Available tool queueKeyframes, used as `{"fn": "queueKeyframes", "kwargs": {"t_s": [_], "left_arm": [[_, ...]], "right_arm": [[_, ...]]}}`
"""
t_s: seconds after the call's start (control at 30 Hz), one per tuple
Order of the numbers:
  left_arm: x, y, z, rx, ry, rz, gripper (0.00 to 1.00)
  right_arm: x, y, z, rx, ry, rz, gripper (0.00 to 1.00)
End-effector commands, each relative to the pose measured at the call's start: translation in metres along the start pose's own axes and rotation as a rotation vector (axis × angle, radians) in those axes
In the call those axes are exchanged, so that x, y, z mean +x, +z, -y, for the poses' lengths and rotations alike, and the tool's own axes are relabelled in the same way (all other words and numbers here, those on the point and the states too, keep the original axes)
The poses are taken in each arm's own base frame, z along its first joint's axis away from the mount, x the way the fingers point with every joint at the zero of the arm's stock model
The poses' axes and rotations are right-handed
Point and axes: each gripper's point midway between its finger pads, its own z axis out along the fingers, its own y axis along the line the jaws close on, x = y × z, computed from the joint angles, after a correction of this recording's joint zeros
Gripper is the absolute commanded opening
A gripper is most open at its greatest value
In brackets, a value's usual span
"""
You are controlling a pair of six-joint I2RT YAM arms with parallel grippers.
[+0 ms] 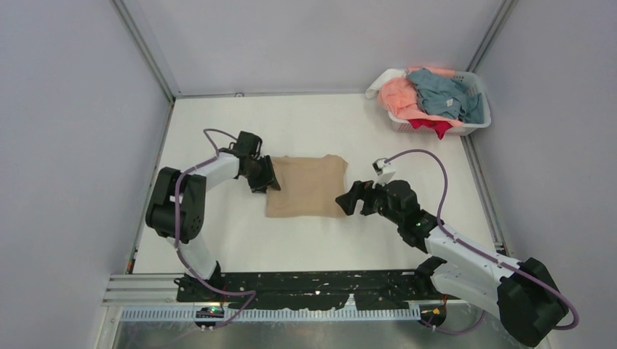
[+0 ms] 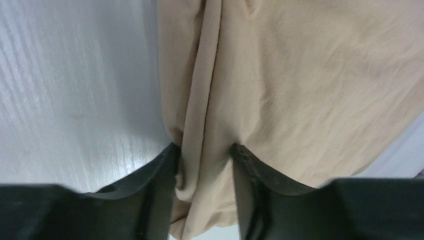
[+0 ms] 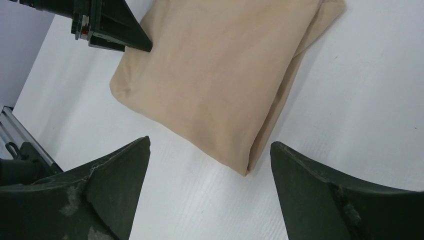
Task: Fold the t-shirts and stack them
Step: Put the neatly folded tshirt into the corner of the board with the left arm
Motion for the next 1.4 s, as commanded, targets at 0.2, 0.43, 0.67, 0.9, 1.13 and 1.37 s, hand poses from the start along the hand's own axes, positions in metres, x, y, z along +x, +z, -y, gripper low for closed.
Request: {"fn": "queueKeyframes", "kwargs": {"t_s": [0.2,0.43,0.67,0.9,1.13,1.37], "left_arm": [[-0.039,0.005,-0.003,-0.172,0.061,0.045,0.00],[-0.132,-0.034,-0.031,-0.339,0.091,0.254,0.00],[-0.221,-0.080,-0.087,-0.471,0.116,0.363,0.00],[-0.293,-0.117,-0.136,-0.531,0.168,0.425,0.00],[-0.332,-0.130,-0.181,-0.564,0.182,0.461,0.00],[-0.348,-0.146,-0.196,-0.555,0.160,0.526,0.00]], "right_arm": [[-0.009,0.004,0.008,0.044,-0.040,0.026,0.95],[-0.015,-0.004,0.015,0.091,-0.096,0.022,0.95],[-0.028,-0.015,0.034,0.190,-0.176,0.060,0.95],[-0.028,-0.013,0.044,0.223,-0.173,0.053,0.95],[-0.028,-0.014,0.059,0.297,-0.167,0.047,0.95],[-0.023,-0.008,0.061,0.308,-0.137,0.012,0.95]]}}
